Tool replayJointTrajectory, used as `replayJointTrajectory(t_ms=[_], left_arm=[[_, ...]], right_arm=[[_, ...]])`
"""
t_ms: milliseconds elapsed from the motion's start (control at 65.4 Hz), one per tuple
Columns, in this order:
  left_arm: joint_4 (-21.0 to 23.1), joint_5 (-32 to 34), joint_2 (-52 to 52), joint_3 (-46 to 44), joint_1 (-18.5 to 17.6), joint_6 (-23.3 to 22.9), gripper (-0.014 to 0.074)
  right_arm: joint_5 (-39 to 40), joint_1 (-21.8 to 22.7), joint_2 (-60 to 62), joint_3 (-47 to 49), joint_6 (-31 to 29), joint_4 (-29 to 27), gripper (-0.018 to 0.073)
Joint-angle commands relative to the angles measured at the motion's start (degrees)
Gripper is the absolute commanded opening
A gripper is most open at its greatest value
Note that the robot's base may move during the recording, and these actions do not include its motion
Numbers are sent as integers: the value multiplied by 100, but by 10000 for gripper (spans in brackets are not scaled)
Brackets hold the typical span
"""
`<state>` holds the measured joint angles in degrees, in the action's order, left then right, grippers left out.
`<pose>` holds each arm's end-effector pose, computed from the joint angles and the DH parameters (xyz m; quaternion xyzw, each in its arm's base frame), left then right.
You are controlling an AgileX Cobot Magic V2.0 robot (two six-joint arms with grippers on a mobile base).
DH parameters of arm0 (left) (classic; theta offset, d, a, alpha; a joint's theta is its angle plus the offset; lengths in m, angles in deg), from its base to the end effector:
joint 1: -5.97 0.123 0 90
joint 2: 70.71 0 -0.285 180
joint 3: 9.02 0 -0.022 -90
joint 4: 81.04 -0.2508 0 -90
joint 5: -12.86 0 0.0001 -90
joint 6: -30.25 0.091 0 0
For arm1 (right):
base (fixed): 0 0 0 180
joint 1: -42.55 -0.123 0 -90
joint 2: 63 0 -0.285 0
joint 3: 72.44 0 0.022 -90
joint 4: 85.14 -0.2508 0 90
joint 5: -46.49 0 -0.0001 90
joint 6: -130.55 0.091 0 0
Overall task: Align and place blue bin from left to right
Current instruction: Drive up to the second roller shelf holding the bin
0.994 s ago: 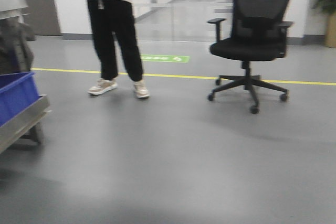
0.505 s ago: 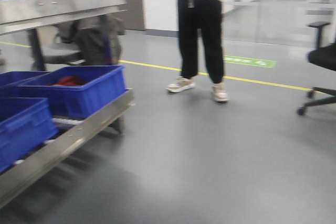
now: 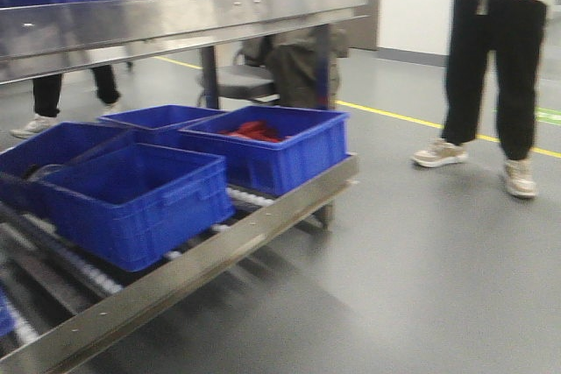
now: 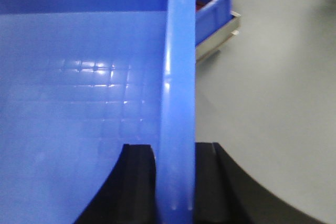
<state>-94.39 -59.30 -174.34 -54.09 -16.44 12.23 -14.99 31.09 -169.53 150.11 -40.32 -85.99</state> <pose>0.3195 -0.1101 0.4921 0.0208 0.9026 -0.0348 0.4285 0.3632 0.0749 0.4731 -0.0179 0.8887 0.0892 0.4495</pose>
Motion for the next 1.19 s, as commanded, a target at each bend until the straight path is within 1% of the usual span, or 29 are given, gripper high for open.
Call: replayJointTrajectory(t_ms=[0, 1177], left_arm=[[-46, 319, 123, -87, -15, 128, -9], [-46, 319, 123, -87, -15, 128, -9]], right_arm=[[802, 38, 103, 78, -126, 262, -70], [802, 38, 103, 78, -126, 262, -70]])
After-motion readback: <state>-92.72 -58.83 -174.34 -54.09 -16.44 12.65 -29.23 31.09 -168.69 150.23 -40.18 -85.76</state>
